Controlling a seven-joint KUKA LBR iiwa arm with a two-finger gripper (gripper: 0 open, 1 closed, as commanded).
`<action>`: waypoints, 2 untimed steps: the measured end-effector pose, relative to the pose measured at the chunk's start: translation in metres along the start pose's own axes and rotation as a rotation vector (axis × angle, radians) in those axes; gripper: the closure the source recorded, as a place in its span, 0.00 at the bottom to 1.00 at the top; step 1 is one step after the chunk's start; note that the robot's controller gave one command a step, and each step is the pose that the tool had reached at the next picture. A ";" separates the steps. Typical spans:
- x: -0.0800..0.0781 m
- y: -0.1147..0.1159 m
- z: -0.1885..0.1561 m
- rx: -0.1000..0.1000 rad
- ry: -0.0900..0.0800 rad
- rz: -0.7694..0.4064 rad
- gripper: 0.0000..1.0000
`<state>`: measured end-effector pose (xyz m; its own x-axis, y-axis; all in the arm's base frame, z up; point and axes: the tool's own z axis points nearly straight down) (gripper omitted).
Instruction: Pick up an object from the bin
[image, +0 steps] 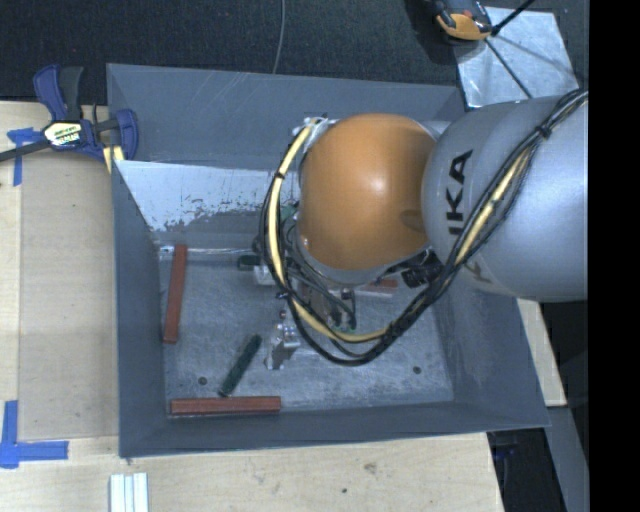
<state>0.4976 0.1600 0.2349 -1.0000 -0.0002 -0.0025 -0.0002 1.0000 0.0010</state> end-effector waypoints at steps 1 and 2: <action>0.002 -0.001 0.052 -0.002 -0.006 0.000 0.00; -0.019 -0.017 0.158 -0.004 -0.020 -0.242 1.00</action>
Offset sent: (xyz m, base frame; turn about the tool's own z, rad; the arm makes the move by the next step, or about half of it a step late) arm 0.0123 -0.0188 -0.1649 -0.2442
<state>0.5167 0.1432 0.0767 -0.9705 -0.2399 -0.0226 -0.2400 0.9708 0.0023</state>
